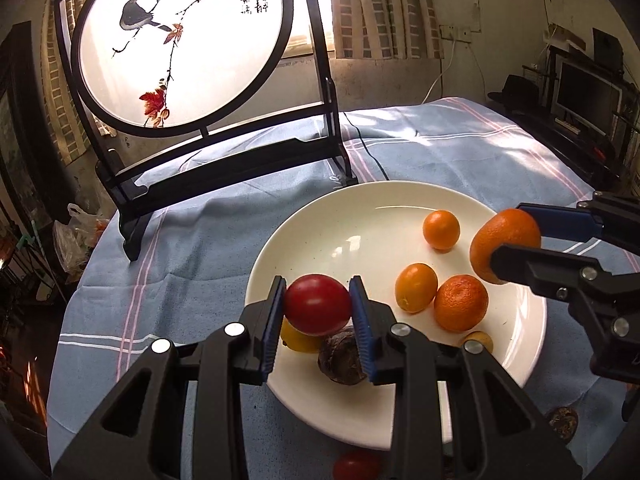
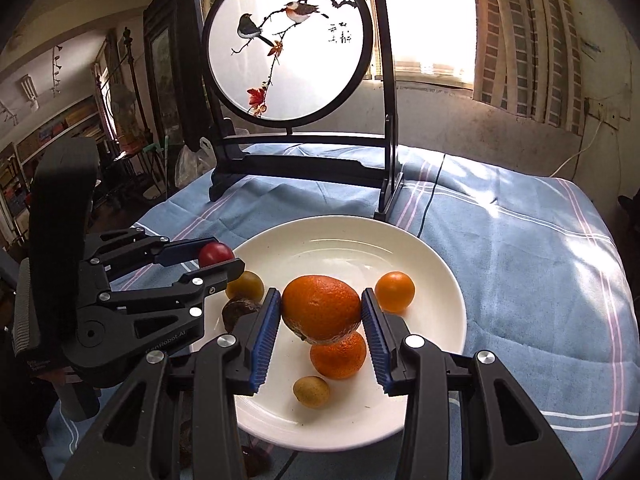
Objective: Organize fruits
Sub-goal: 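Lower both held fruits onto the white plate and open both grippers, then grasp a red apple with the right gripper while the left grasps a dark red plum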
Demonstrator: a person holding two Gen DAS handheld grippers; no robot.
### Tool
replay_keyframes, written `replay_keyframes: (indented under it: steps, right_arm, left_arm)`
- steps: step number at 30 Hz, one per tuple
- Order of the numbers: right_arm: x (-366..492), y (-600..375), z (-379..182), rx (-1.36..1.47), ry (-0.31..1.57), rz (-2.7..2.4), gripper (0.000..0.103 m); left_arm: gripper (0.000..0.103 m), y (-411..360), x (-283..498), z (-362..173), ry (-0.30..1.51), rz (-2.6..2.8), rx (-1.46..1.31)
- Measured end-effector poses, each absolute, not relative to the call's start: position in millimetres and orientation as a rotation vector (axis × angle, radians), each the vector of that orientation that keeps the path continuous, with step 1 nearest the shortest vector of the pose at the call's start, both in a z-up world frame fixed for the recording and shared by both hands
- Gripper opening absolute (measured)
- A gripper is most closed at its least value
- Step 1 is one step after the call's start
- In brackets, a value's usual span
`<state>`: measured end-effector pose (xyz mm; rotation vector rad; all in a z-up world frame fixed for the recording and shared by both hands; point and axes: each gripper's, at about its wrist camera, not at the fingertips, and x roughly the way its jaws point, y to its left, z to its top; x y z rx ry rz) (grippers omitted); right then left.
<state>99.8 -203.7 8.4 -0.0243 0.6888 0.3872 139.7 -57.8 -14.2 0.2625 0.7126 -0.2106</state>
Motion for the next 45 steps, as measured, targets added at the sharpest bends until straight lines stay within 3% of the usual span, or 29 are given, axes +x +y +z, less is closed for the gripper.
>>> replay_keyframes:
  steps: [16, 19, 23, 30, 38, 45]
  right_arm:
    - [128.4, -195.3, -8.8, -0.044, 0.720, 0.366, 0.043]
    - [129.0, -196.1, -13.2, -0.037, 0.723, 0.344, 0.048]
    - [111.1, -209.0, -2.6, -0.004, 0.697, 0.333, 0.051]
    - [25.5, -235.9, 16.2, 0.018, 0.718, 0.380, 0.068]
    - [-86.3, -229.4, -12.3, -0.084, 0.797, 0.445, 0.069]
    - [-100.6, -218.3, -49.6, -0.097, 0.881, 0.438, 0.068]
  left_arm:
    - [0.032, -62.7, 168.5, -31.8, 0.758, -0.180, 0.286]
    - [0.072, -62.4, 167.0, -33.9, 0.746, -0.161, 0.289]
    - [0.072, -53.6, 155.7, -28.3, 0.728, -0.171, 0.279]
    - [0.072, -25.4, 99.6, -1.7, 0.686, -0.207, 0.265]
    - [0.074, -8.8, 17.0, -4.4, 0.699, -0.290, 0.296]
    - [0.074, -31.9, -48.8, -38.1, 0.765, -0.461, 0.380]
